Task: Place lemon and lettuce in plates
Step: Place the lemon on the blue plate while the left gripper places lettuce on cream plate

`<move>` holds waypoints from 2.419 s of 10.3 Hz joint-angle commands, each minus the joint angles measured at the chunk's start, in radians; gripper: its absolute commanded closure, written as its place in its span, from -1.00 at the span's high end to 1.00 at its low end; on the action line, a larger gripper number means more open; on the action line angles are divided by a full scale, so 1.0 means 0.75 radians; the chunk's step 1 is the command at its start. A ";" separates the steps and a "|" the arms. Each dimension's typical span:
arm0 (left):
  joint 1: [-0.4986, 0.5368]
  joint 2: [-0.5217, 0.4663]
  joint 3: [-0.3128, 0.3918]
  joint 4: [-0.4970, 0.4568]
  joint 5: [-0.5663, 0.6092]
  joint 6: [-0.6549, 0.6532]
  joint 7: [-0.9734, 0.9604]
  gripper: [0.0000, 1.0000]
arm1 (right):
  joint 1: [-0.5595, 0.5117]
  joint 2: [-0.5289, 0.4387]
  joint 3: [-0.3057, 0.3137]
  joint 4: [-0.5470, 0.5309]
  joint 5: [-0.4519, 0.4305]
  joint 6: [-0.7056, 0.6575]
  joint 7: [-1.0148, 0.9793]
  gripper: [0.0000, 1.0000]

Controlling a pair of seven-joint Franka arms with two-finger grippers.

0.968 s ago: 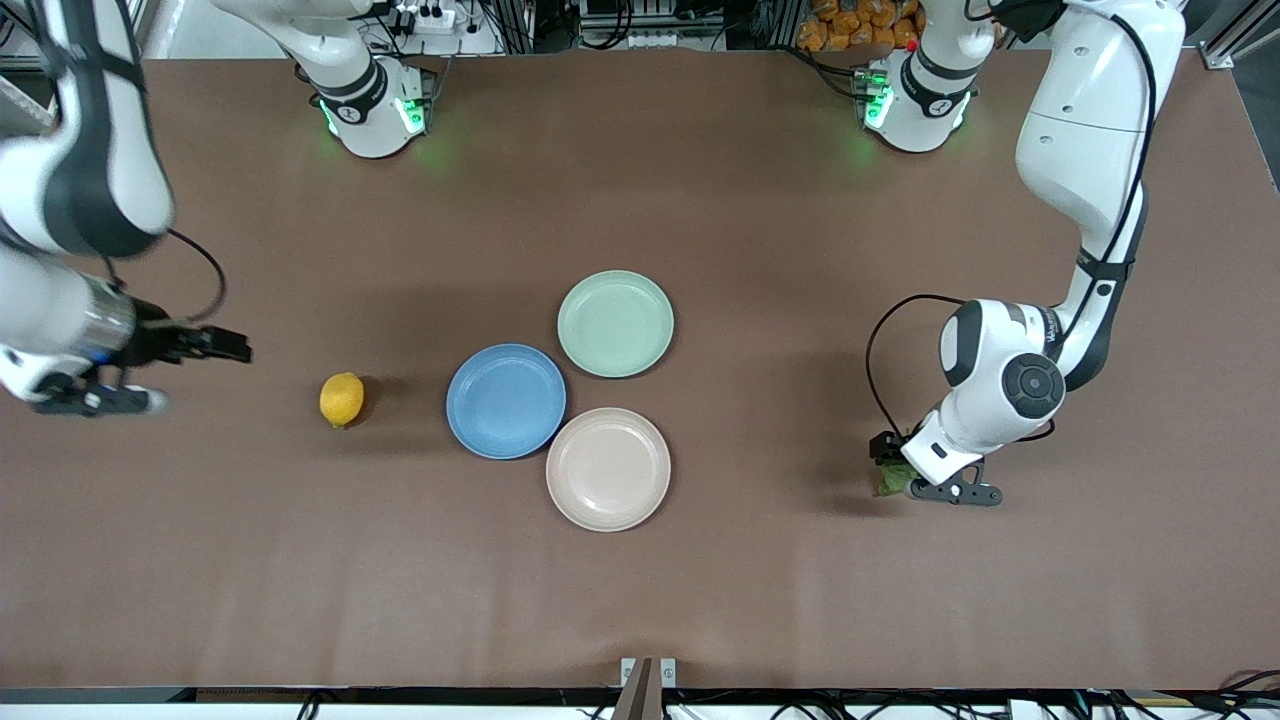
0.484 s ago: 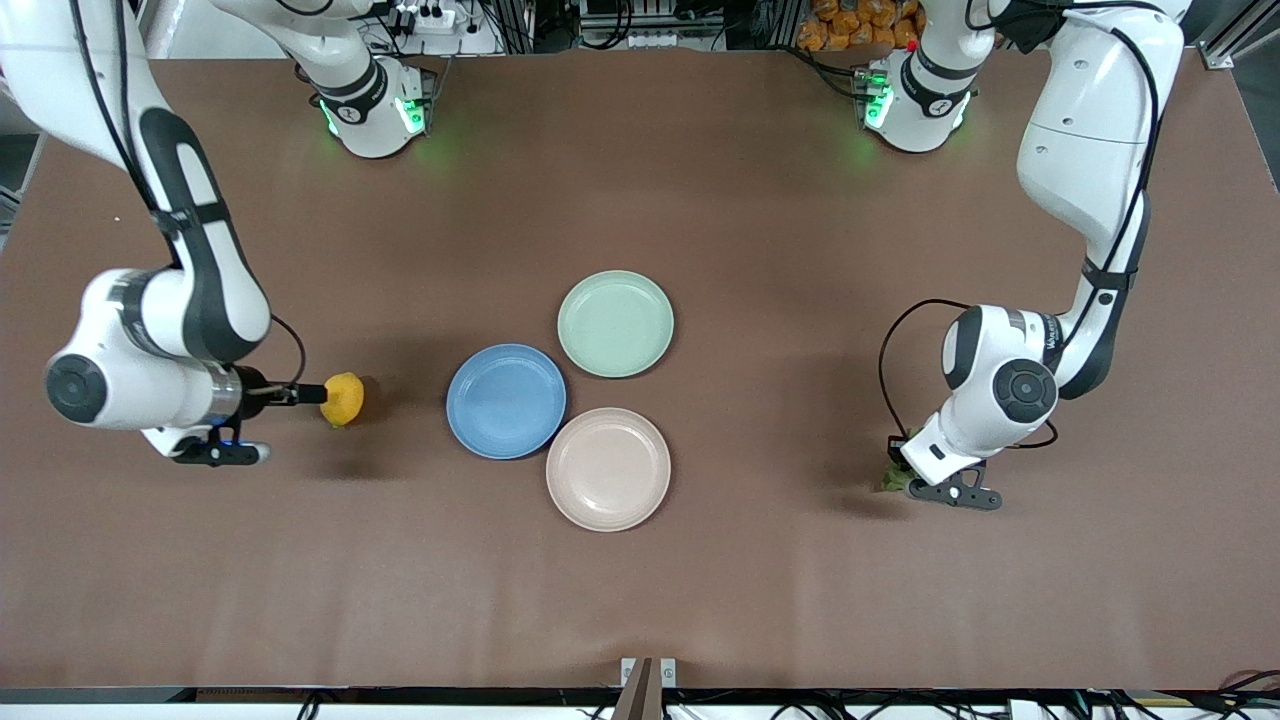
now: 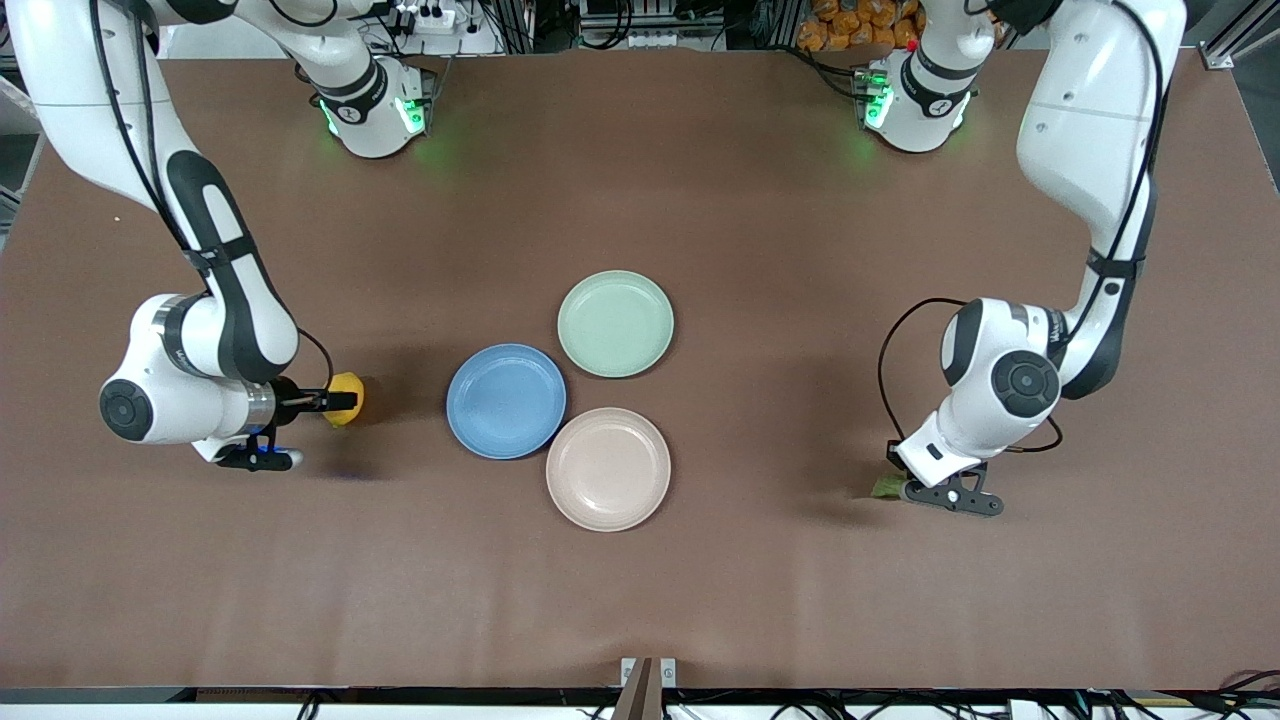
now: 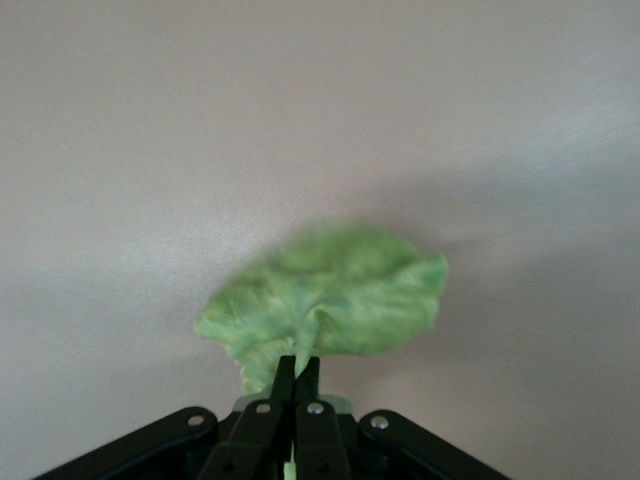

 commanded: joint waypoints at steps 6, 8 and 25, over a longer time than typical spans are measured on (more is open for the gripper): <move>-0.403 -0.098 -0.001 0.164 0.019 -0.126 -0.751 -1.00 | 0.005 -0.017 0.008 0.074 0.059 -0.147 0.012 -1.00; -0.513 0.023 0.001 0.303 0.021 -0.116 -0.903 -1.00 | 0.086 -0.021 0.008 0.196 0.190 -0.266 0.186 -1.00; -0.667 0.094 0.010 0.400 0.042 0.004 -1.299 1.00 | 0.244 -0.020 0.037 0.522 0.061 -0.415 0.501 1.00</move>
